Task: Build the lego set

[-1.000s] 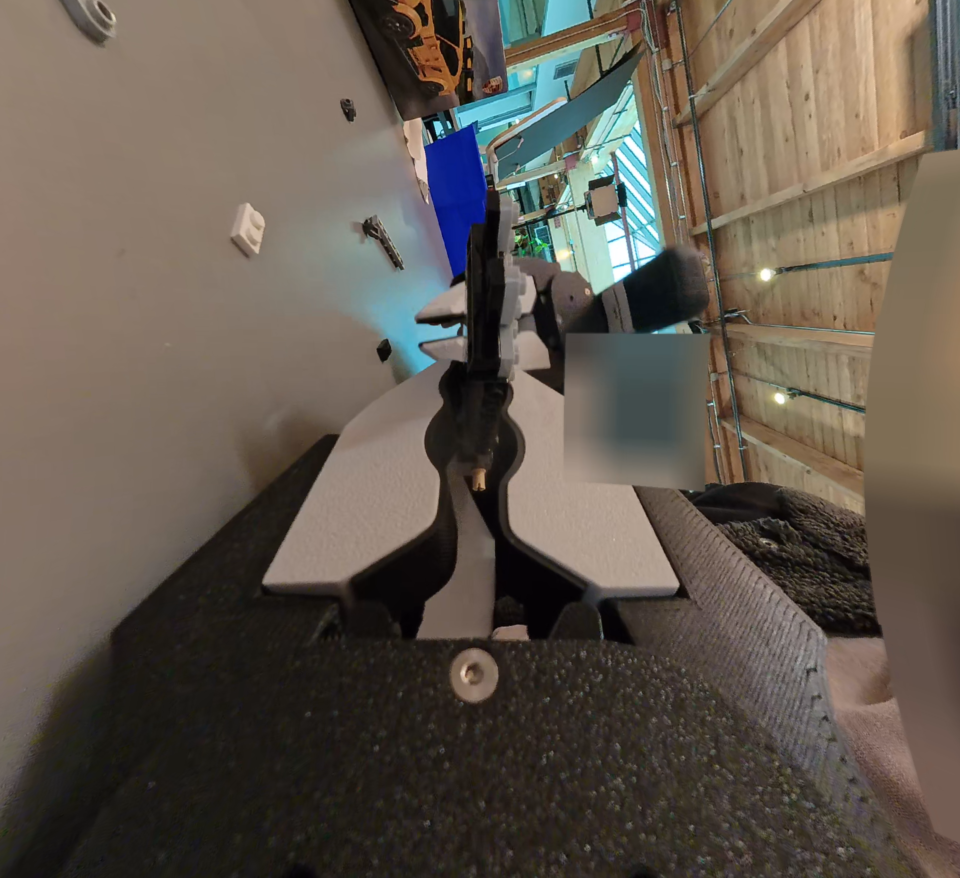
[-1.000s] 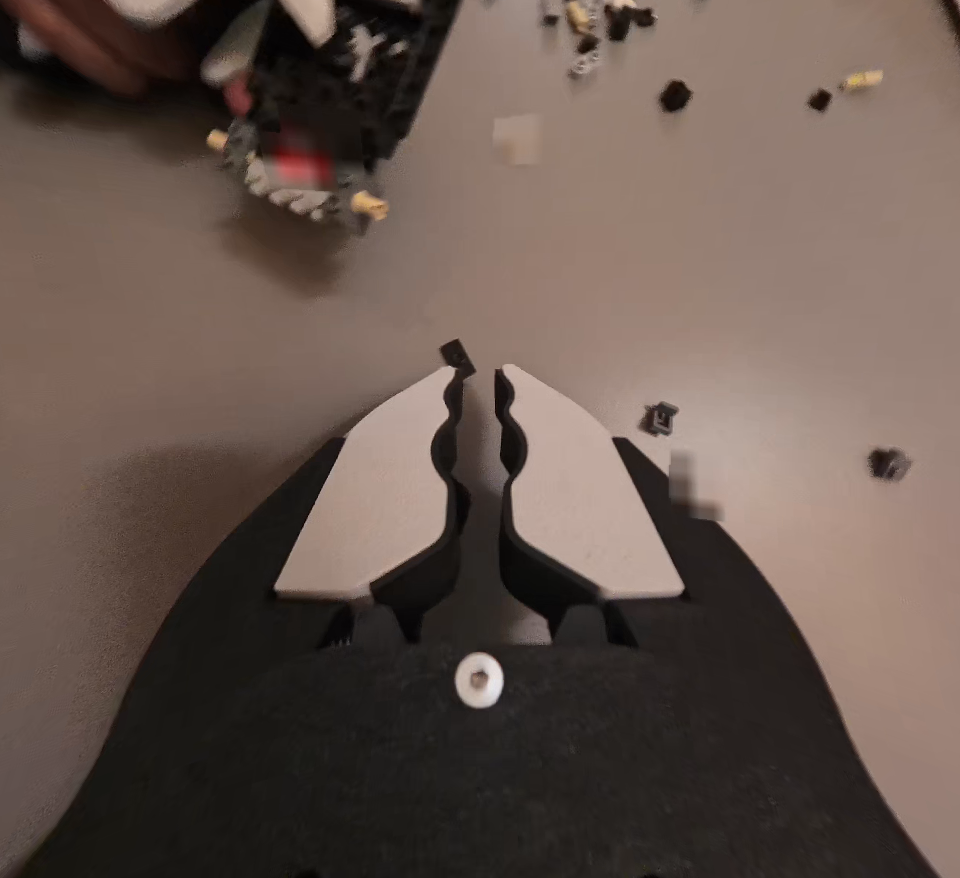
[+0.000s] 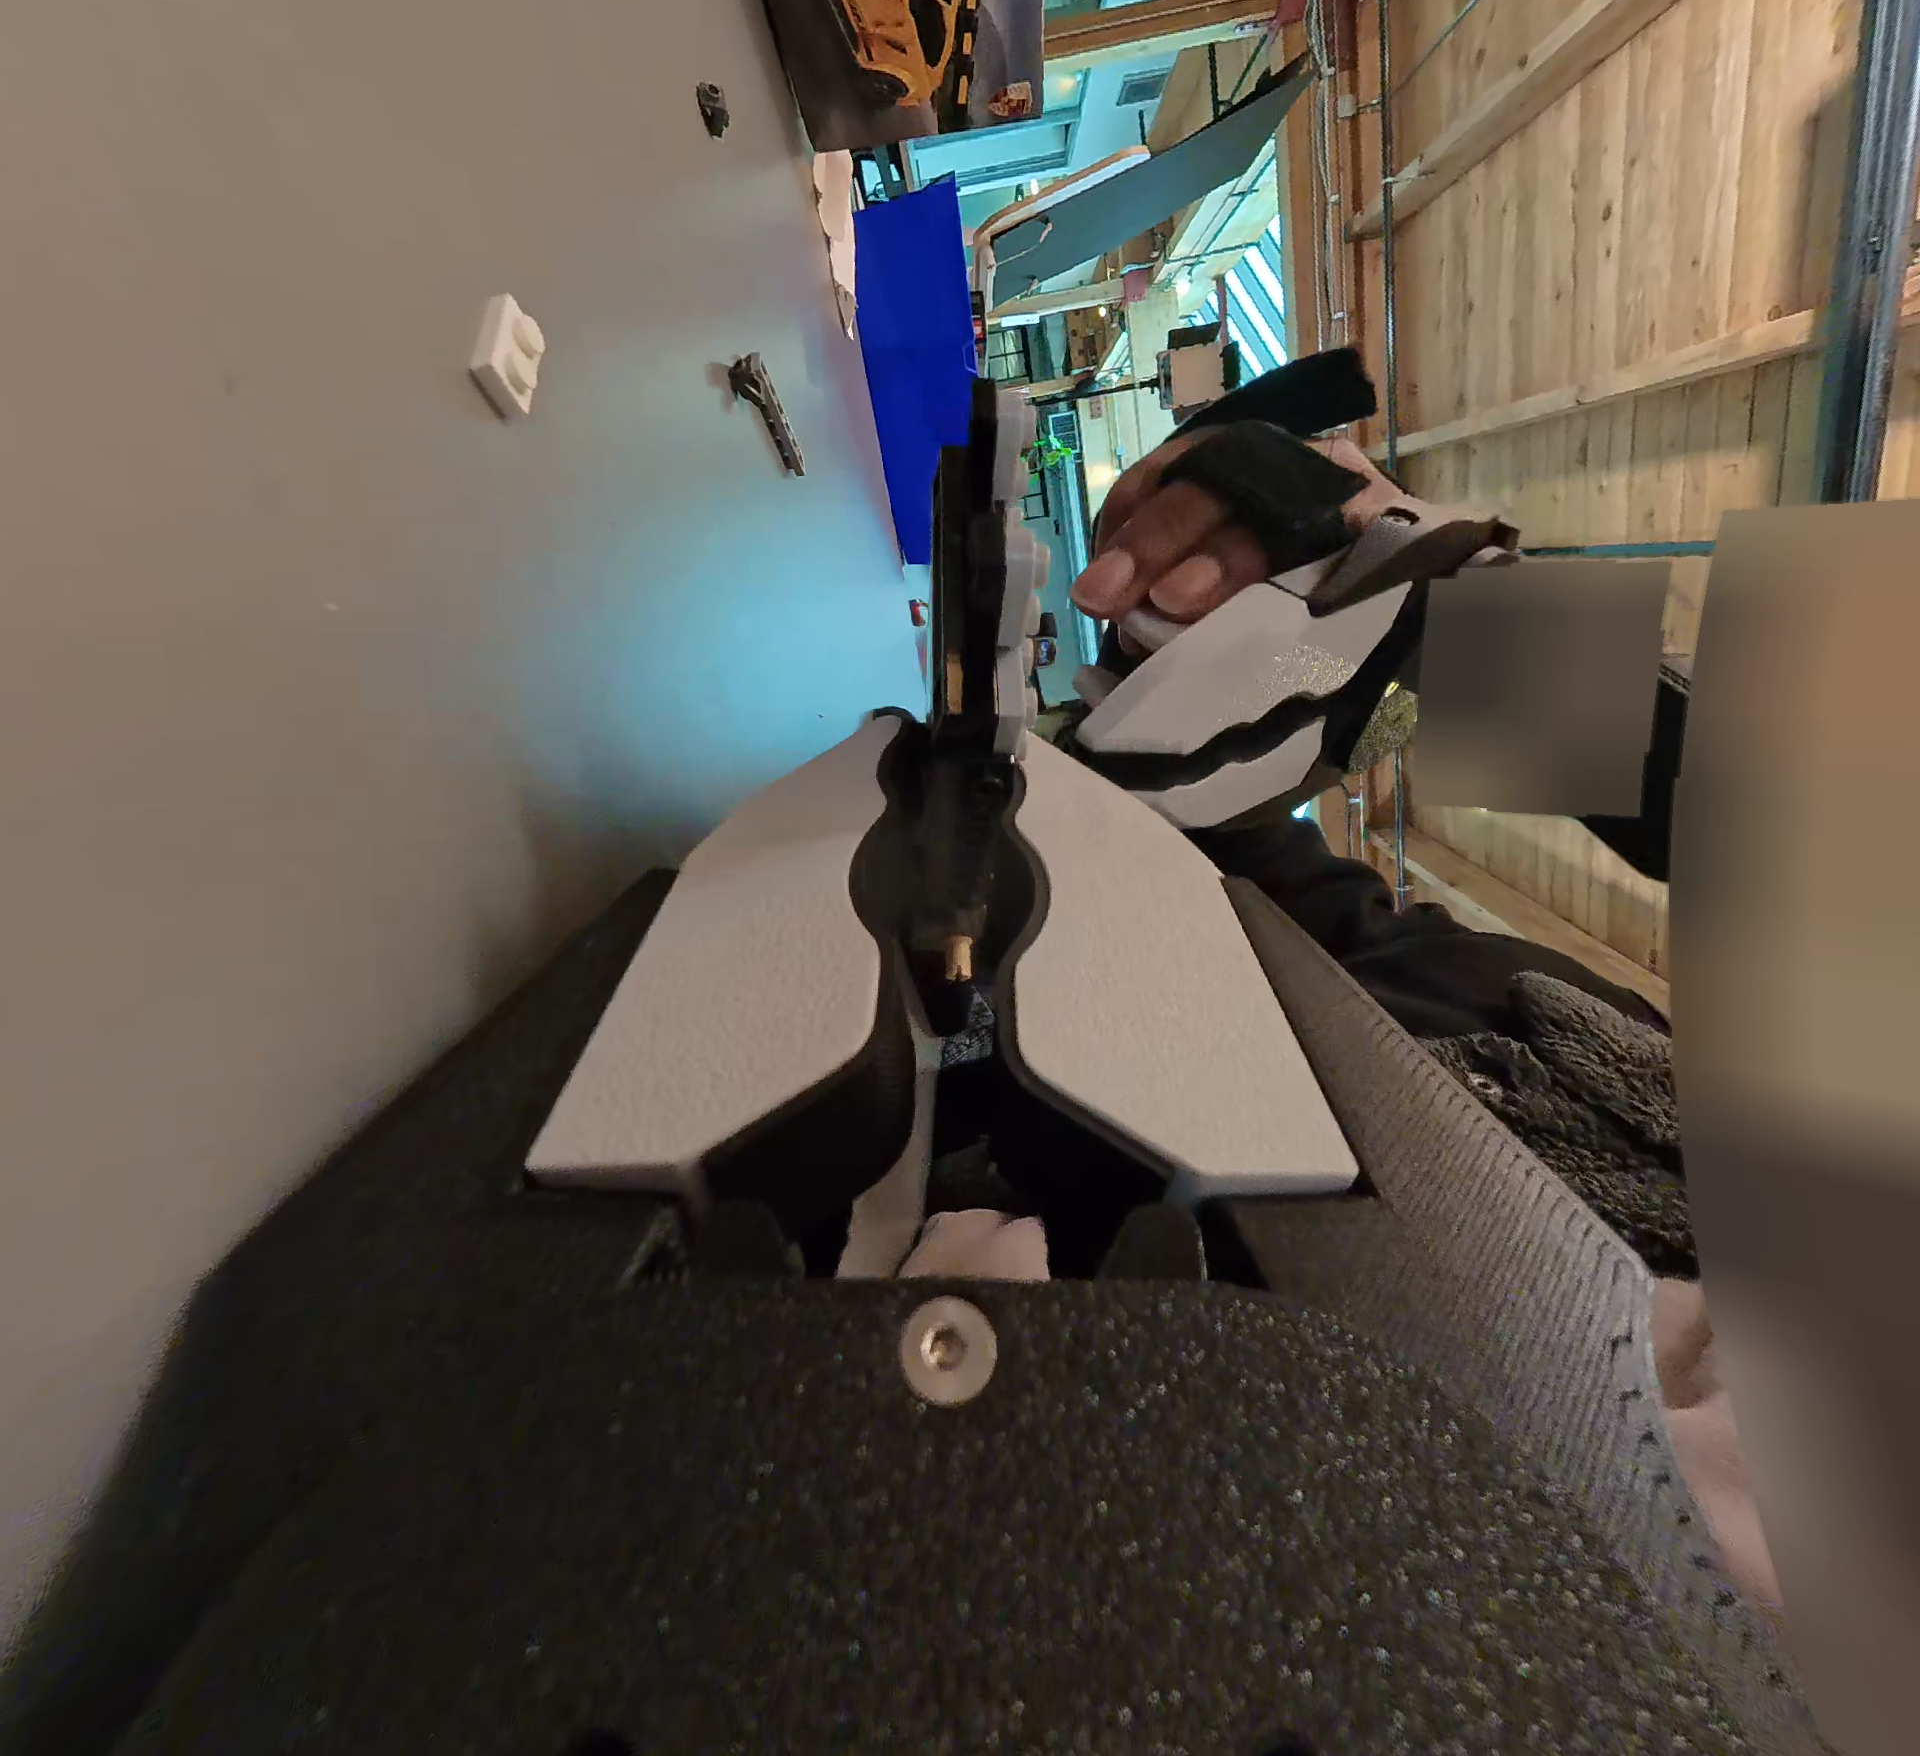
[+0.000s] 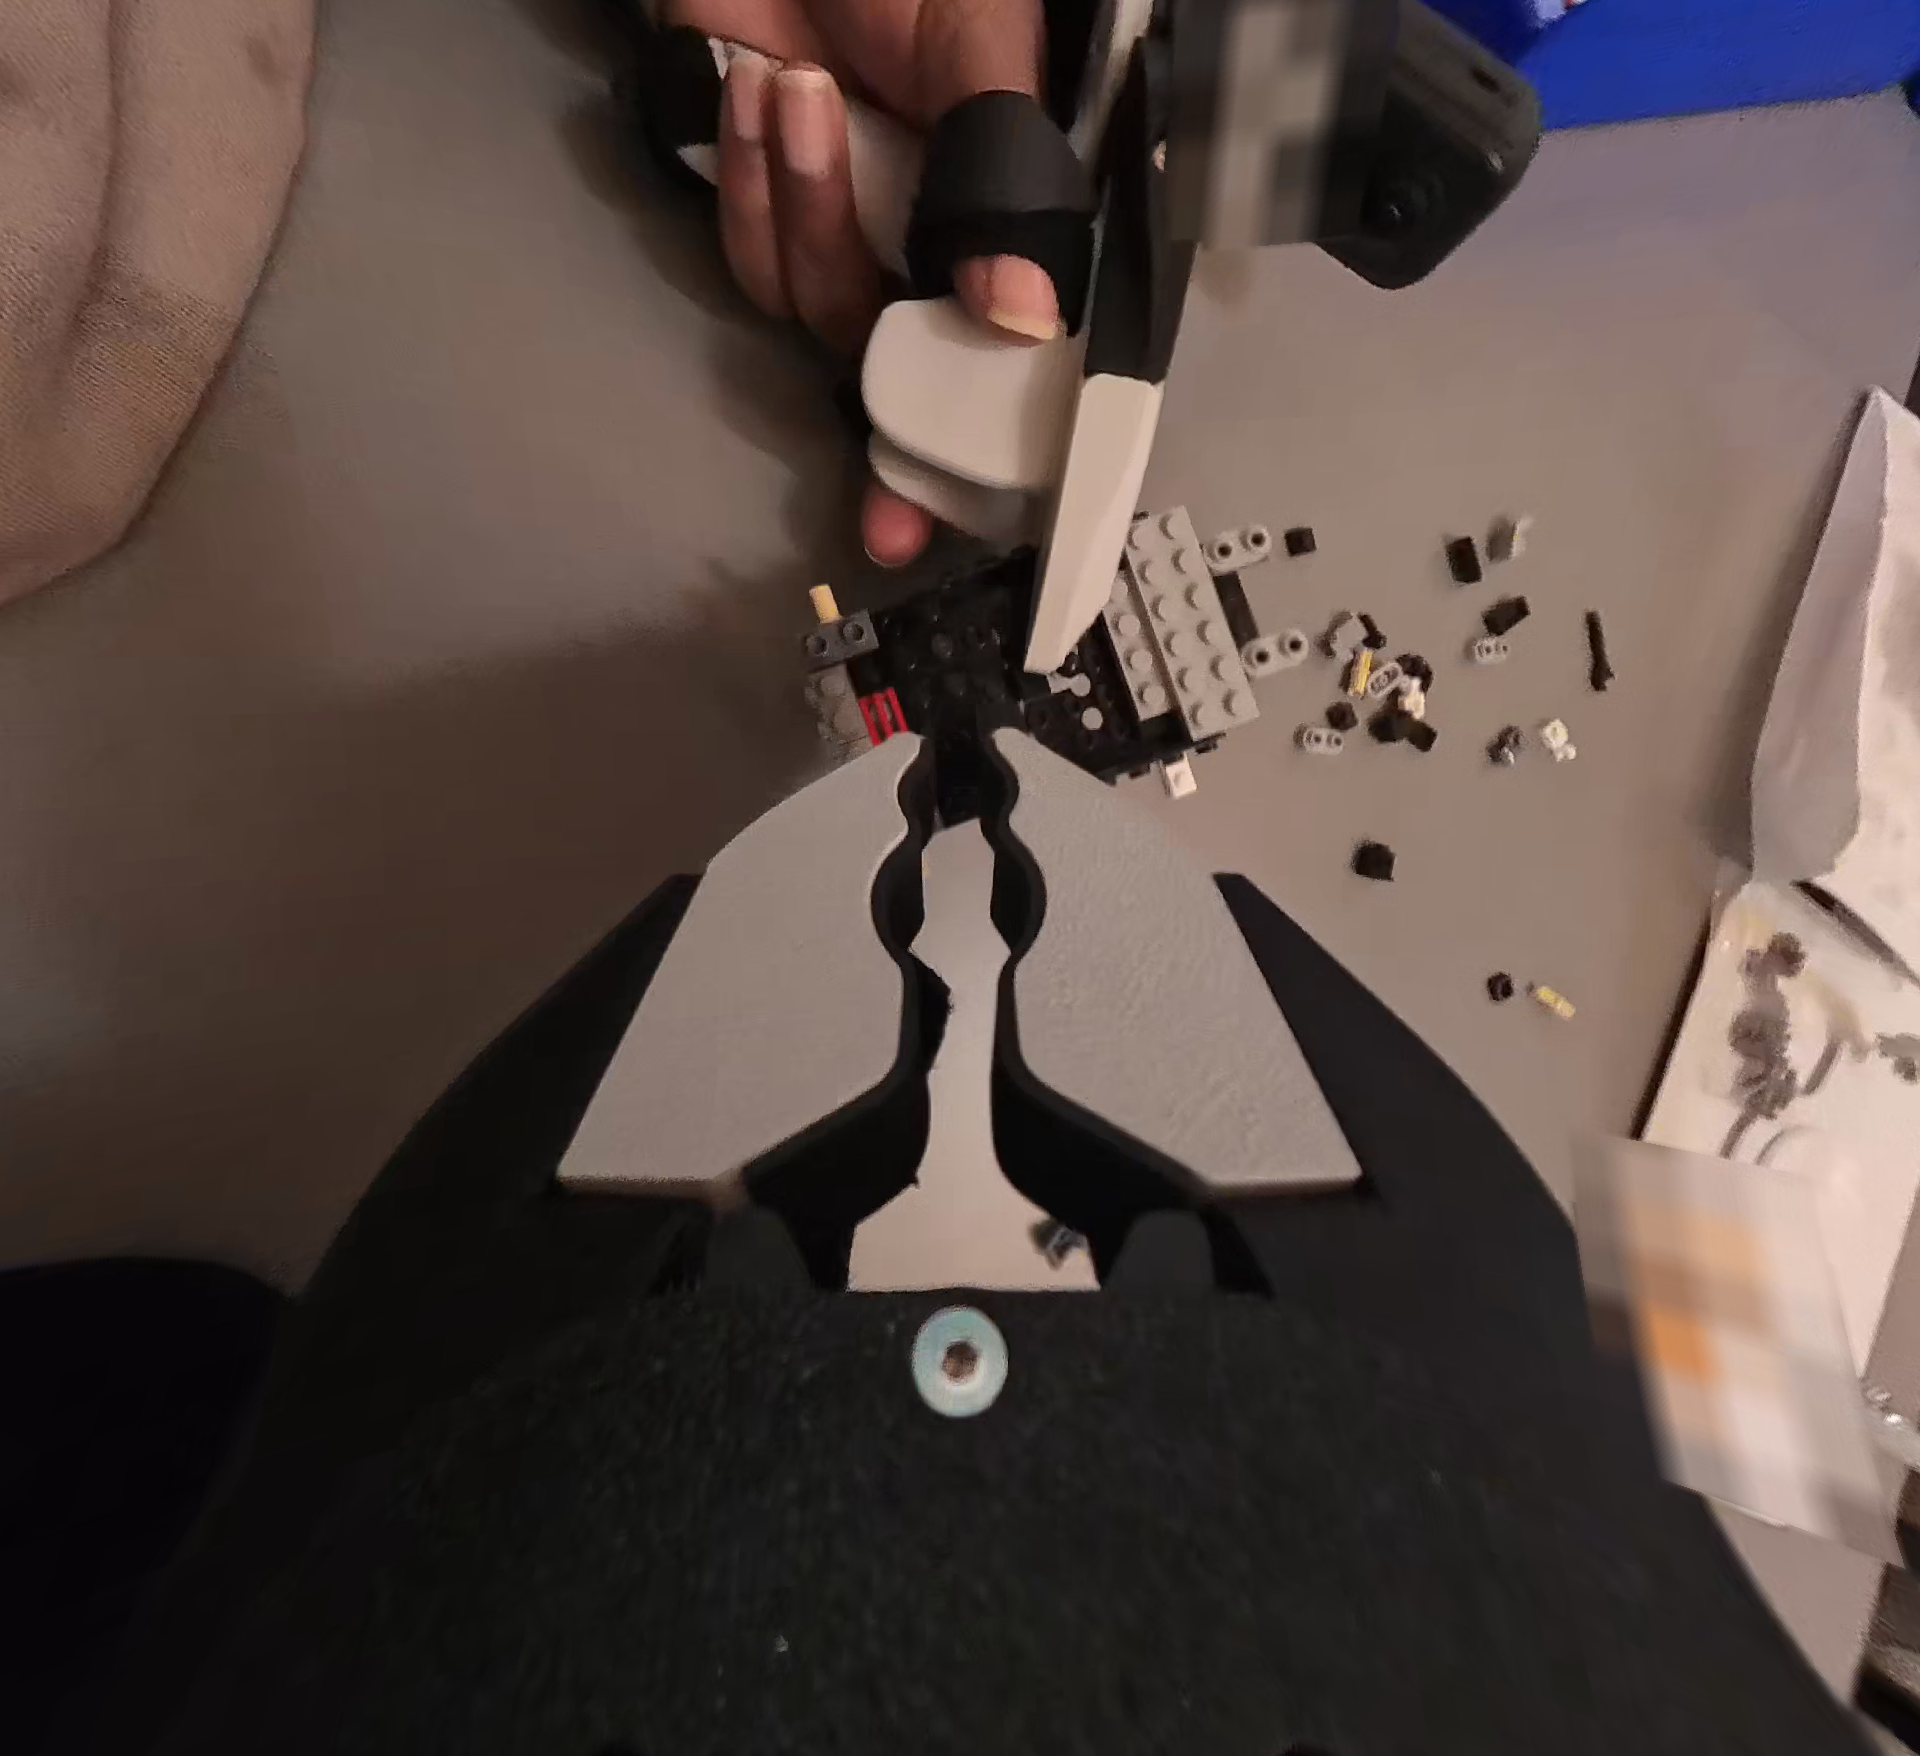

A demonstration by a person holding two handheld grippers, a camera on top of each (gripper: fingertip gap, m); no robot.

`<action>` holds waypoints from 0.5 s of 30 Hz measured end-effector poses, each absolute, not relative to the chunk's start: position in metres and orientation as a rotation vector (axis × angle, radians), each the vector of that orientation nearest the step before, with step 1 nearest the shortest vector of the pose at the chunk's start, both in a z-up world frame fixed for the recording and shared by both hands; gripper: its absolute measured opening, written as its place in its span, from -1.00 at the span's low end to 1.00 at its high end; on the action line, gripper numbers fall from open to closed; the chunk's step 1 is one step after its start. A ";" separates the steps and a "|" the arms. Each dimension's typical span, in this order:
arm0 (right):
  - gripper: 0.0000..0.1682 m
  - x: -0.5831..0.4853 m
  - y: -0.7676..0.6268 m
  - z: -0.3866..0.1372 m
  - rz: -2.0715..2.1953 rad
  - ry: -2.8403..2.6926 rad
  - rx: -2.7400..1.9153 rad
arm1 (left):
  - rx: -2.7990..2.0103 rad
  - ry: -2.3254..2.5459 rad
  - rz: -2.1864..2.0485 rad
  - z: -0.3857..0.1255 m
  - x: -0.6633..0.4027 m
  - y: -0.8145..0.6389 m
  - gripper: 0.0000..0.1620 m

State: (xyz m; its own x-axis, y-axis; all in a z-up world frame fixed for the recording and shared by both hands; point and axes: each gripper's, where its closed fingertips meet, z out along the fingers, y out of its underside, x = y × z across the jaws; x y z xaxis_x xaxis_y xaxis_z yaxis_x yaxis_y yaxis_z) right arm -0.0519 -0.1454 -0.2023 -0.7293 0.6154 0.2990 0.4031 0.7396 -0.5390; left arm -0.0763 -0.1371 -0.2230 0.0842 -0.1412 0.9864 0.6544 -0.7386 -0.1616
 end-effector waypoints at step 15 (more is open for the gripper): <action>-0.92 -0.063 -0.148 -0.220 0.512 -2.621 -0.699 | -1.780 -0.489 -1.724 -0.223 -0.074 -0.140 -0.86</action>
